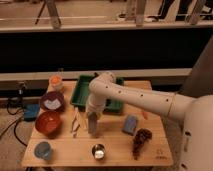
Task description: Place eraser in table surface
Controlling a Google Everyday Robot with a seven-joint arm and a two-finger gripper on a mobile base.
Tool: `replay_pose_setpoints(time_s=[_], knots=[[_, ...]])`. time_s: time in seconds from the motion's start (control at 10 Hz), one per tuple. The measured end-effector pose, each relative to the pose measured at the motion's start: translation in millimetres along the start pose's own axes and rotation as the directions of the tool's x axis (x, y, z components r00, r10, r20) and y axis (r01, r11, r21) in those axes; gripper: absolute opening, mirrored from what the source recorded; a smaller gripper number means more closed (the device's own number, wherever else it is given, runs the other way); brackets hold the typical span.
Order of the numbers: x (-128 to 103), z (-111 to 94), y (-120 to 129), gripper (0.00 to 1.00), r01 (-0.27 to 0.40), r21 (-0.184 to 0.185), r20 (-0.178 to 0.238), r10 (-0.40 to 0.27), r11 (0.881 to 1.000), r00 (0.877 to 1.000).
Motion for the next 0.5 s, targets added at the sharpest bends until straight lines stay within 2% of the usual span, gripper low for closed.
replay_pose_setpoints(time_s=[0.5], knots=[[-12, 3, 24, 0.08, -0.051, -0.004, 0.019, 0.051, 0.999, 0.999]])
